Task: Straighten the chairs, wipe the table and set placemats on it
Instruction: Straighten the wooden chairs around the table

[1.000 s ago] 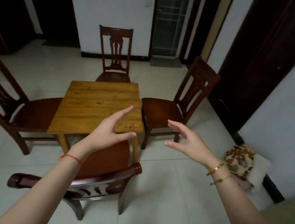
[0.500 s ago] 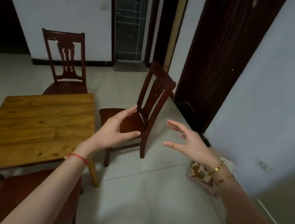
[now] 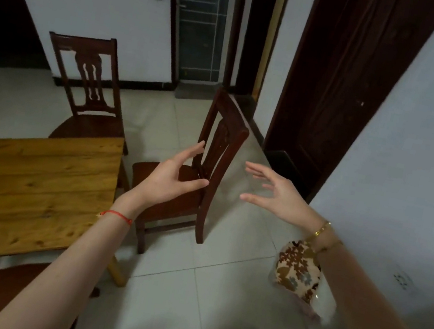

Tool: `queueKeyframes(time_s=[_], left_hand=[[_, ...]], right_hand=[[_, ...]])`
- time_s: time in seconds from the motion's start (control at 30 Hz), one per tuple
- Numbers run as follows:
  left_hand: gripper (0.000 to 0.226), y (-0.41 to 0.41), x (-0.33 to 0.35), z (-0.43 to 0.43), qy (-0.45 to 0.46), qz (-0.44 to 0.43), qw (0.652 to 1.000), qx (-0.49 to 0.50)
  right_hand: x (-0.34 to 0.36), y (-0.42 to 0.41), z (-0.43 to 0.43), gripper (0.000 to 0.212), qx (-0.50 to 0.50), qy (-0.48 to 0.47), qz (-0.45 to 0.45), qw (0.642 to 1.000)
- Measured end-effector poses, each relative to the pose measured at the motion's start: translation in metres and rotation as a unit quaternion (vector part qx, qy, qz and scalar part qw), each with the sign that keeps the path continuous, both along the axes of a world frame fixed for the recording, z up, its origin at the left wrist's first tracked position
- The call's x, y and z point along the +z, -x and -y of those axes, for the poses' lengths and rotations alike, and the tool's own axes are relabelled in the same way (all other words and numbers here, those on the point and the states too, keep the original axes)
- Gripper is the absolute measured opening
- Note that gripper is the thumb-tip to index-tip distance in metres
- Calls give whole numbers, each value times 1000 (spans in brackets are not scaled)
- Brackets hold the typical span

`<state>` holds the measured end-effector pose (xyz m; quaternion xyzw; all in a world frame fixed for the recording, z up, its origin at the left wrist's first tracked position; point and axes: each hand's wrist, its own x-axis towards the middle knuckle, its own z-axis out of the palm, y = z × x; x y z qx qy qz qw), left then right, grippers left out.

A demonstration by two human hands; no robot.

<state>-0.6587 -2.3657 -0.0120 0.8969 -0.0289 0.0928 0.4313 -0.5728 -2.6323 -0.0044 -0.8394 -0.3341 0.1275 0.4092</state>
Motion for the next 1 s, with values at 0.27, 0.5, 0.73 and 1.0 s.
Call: queueKeyframes(time_s=[0.27,0.5,0.73,1.0], left_hand=[[83,-104,-8,37,6,13,994,111],[83,-177,-10,49,25,13,976,216],[83,-244,-22,35,15,3,957,289],[78,-329,-35,-19,19,9,933,359]], right_hand=[[-2,-154,6,86,113,20,-7,993],[1,-278,-15,87,211,37,9,977],[-11,-378,-68,89,295,37,11,955],[-18,-493,-154,88,370,50,31,927]])
